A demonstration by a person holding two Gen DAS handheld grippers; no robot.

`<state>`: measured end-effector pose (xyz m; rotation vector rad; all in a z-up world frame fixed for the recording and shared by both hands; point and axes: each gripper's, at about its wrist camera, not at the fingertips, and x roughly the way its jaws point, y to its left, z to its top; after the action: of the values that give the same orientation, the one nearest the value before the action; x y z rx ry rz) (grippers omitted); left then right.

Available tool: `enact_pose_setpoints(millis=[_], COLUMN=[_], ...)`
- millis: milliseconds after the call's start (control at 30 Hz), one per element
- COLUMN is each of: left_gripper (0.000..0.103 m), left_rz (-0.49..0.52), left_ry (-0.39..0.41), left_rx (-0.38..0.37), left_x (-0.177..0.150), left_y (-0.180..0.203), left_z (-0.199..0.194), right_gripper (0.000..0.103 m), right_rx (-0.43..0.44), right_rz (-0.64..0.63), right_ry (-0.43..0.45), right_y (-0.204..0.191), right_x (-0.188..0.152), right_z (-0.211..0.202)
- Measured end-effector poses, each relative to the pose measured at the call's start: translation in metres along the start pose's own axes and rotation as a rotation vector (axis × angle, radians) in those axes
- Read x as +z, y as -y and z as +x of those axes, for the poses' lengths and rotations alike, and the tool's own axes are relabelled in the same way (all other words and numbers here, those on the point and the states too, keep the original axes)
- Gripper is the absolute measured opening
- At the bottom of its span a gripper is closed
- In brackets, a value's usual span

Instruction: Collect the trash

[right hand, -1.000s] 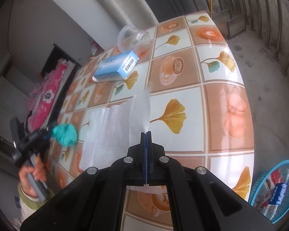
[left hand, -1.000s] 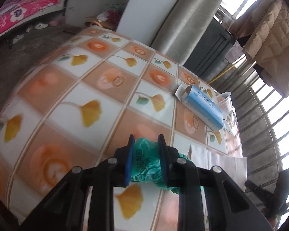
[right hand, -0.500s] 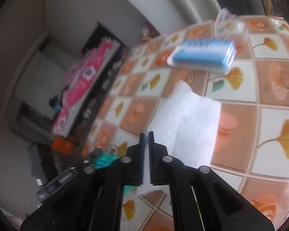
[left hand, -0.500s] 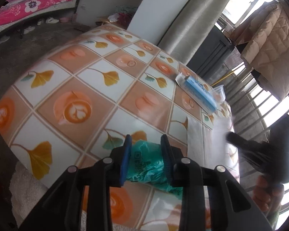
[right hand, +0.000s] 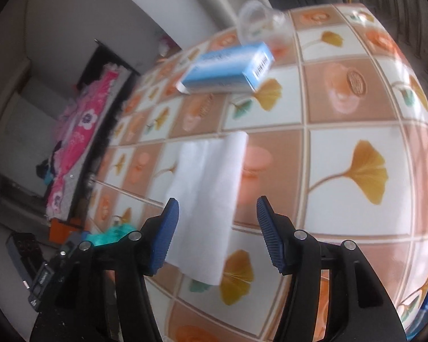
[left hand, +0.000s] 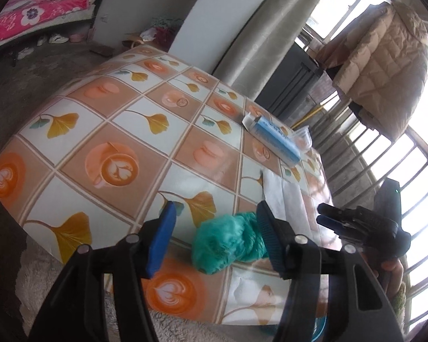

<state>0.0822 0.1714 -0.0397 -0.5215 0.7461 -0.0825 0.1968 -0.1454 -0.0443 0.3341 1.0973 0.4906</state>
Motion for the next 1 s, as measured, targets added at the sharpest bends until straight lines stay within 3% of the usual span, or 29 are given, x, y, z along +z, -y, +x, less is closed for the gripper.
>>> enact_pose_setpoints(millis=[100,267,433,533,600,700,867,1000], left_gripper=[0.056,0.056,0.055,0.041,0.027,0.021,0.019,0.018], left_rz=[0.058,0.128,0.174,0.198,0.205,0.196,0.203,0.224], left_ry=[-0.033,-0.071,-0.085,-0.093,-0.095,-0.091,-0.064,-0.028], left_rx=[0.032,0.096,0.131,0.14,0.147,0.137,0.133,0.128], left_x=[-0.005,-0.013,-0.019,-0.021,-0.021,-0.018,-0.014,-0.008], left_y=[0.006,0.014,0.022,0.027,0.03,0.032,0.039,0.049], left_z=[0.006,0.019,0.025,0.029,0.031,0.032,0.026,0.017], right_gripper=[0.055,0.044,0.035,0.028,0.022,0.001,0.0,0.0], right_rx=[-0.038,-0.114,-0.247,-0.301,-0.334,-0.294,-0.232,-0.211], right_rz=[-0.041,-0.144,-0.294,-0.36,-0.385,-0.353,-0.257,-0.215], right_ry=[-0.003,0.011,0.042,0.057,0.067,0.053,0.058,0.11], right_y=[-0.005,-0.024,-0.044,-0.051,-0.052,-0.047,-0.034,-0.026], right_x=[-0.005,-0.008,-0.018,-0.023,-0.025,-0.023,-0.019,-0.017], right_z=[0.009,0.02,0.03,0.033,0.033,0.031,0.02,-0.004])
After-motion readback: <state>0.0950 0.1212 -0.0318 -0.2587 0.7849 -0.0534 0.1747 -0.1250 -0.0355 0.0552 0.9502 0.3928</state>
